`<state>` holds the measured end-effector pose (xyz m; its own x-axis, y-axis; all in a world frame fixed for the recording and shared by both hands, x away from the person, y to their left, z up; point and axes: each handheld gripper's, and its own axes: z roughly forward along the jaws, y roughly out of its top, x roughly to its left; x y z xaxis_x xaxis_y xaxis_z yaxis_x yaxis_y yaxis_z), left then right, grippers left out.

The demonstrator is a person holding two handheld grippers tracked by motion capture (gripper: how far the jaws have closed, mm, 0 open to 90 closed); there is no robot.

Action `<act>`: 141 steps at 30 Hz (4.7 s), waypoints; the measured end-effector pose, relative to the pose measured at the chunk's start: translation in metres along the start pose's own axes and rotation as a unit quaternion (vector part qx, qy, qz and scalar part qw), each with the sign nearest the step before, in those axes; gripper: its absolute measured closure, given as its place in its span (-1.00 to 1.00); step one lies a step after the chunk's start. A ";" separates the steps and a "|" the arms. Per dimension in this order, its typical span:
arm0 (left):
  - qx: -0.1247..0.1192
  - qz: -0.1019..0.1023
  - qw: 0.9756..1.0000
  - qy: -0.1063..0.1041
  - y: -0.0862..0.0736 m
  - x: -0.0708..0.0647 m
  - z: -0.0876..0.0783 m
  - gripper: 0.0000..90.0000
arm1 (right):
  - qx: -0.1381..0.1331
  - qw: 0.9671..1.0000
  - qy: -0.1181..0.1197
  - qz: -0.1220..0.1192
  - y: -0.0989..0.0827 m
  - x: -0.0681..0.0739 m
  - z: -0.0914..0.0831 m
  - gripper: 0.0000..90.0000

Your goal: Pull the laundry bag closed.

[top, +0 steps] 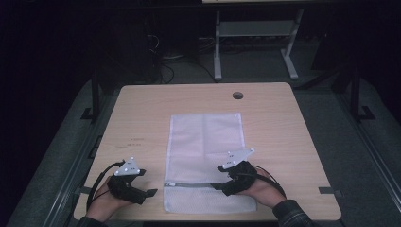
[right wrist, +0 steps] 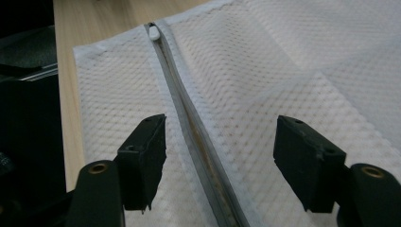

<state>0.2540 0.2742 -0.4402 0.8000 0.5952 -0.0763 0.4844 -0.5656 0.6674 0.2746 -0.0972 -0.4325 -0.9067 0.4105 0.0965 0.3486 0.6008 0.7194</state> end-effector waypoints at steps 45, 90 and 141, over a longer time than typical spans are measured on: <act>0.002 0.003 1.000 -0.005 0.000 0.000 0.000 -0.71 | -0.016 0.996 0.070 -0.051 0.047 0.024 0.059 0.41; 0.011 0.006 1.000 -0.008 -0.001 0.001 0.000 -0.70 | 0.017 0.993 0.077 -0.088 0.063 0.037 0.123 0.79; -0.018 -0.022 0.997 -0.069 0.041 -0.014 0.010 -0.57 | -0.029 0.994 0.079 -0.076 0.075 0.027 0.088 0.93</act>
<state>0.2665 0.2371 -0.4193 0.8205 0.5332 -0.2062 0.5094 -0.5183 0.6869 0.2969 0.0199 -0.4364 -0.9752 0.2036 0.0871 0.1953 0.6051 0.7718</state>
